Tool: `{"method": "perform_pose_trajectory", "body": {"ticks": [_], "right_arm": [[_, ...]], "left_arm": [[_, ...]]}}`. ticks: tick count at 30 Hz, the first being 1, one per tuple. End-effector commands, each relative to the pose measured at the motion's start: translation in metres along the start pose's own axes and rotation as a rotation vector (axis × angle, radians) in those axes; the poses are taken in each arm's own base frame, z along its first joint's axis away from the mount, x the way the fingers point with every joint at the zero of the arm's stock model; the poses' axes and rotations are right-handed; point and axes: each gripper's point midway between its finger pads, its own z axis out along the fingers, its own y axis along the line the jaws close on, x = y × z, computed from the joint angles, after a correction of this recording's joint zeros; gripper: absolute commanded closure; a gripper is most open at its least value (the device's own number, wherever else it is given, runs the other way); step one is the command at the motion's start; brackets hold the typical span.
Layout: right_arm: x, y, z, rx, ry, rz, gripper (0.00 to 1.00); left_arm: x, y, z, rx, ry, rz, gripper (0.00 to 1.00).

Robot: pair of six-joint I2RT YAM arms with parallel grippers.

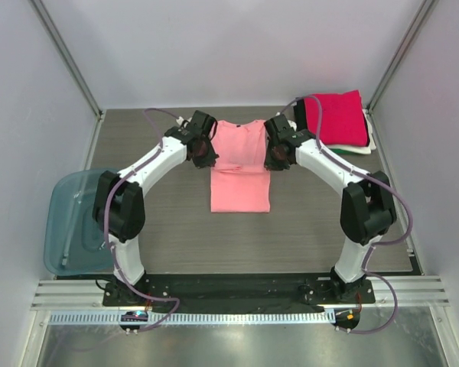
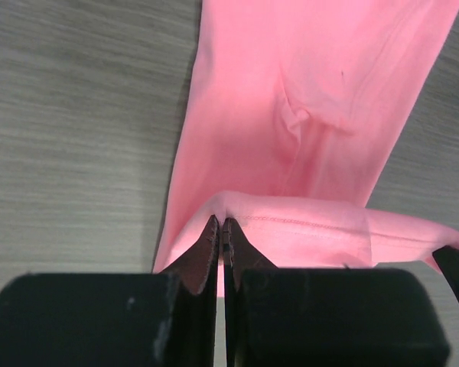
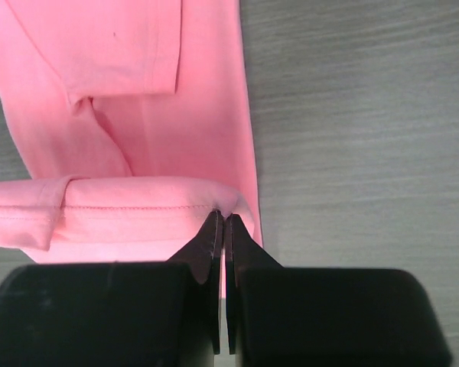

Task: Fold and stack the t-shirts
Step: Fold the tshirt

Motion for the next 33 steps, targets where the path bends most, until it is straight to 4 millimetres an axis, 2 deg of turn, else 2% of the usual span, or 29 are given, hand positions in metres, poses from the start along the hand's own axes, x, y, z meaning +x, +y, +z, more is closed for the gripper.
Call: {"method": "perform_pose_trajectory", "body": {"ticks": [1, 4, 7, 15, 18, 19, 20, 21, 22, 23, 24, 25, 26, 27, 28, 29, 30, 31, 32, 33], "right_arm": [[-0.024, 0.007, 0.008, -0.037, -0.026, -0.025, 0.99], [-0.034, 0.007, 0.018, -0.043, -0.024, -0.017, 0.99], [-0.034, 0.005, 0.032, -0.039, -0.003, -0.021, 0.99], [-0.037, 0.006, 0.064, -0.044, 0.042, -0.022, 0.99], [-0.049, 0.007, 0.068, -0.048, 0.035, -0.011, 0.99], [-0.056, 0.008, 0.073, -0.047, 0.030, -0.005, 0.99], [-0.063, 0.007, 0.074, -0.045, 0.024, 0.004, 0.90], [-0.065, 0.006, 0.076, -0.039, 0.037, 0.007, 0.78], [-0.063, 0.003, 0.087, -0.025, 0.064, 0.004, 0.64], [-0.091, 0.014, 0.081, -0.051, 0.015, 0.010, 0.44], [-0.096, 0.012, 0.078, -0.045, 0.034, 0.010, 0.38], [-0.122, 0.023, 0.072, -0.077, -0.014, 0.005, 0.33], [-0.132, 0.026, 0.065, -0.086, -0.027, 0.004, 0.32], [-0.135, 0.026, 0.055, -0.081, -0.022, 0.003, 0.32], [-0.141, 0.030, 0.046, -0.099, -0.038, 0.001, 0.32], [-0.145, 0.031, 0.029, -0.112, -0.059, 0.004, 0.32], [-0.145, 0.040, 0.017, -0.170, -0.065, 0.002, 0.32], [-0.140, 0.042, 0.011, -0.184, -0.067, 0.000, 0.32], [-0.127, 0.042, 0.001, -0.214, -0.062, -0.001, 0.35], [-0.118, 0.040, -0.001, -0.222, -0.055, 0.002, 0.37]], "left_arm": [[-0.015, -0.005, 0.008, 0.030, 0.017, 0.023, 1.00], [-0.017, -0.005, 0.026, 0.023, 0.043, 0.020, 1.00], [-0.020, -0.005, 0.037, 0.014, 0.052, 0.016, 1.00], [-0.022, 0.006, 0.056, -0.028, 0.076, -0.022, 0.98], [-0.028, 0.009, 0.063, -0.046, 0.083, -0.037, 0.93], [-0.036, 0.006, 0.059, -0.043, 0.076, -0.043, 0.91], [-0.042, 0.005, 0.061, -0.035, 0.074, -0.042, 0.86], [-0.041, 0.006, 0.072, -0.035, 0.096, -0.043, 0.79], [-0.043, 0.008, 0.071, -0.046, 0.120, -0.051, 0.64], [-0.068, 0.002, 0.066, -0.021, 0.087, -0.069, 0.60], [-0.062, 0.006, 0.070, -0.035, 0.151, -0.081, 0.54], [-0.073, 0.009, 0.065, -0.043, 0.148, -0.096, 0.52], [-0.081, 0.007, 0.057, -0.040, 0.137, -0.098, 0.51], [-0.097, -0.003, 0.042, -0.013, 0.094, -0.090, 0.51], [-0.105, -0.006, 0.023, -0.002, 0.060, -0.087, 0.51], [-0.107, -0.008, 0.014, 0.010, 0.046, -0.085, 0.51], [-0.095, 0.001, 0.014, -0.008, 0.067, -0.084, 0.50], [-0.102, -0.006, -0.007, 0.038, 0.014, -0.083, 0.51], [-0.097, -0.007, -0.015, 0.058, 0.009, -0.080, 0.52], [-0.077, 0.005, -0.003, 0.045, 0.039, -0.079, 0.53]]}}
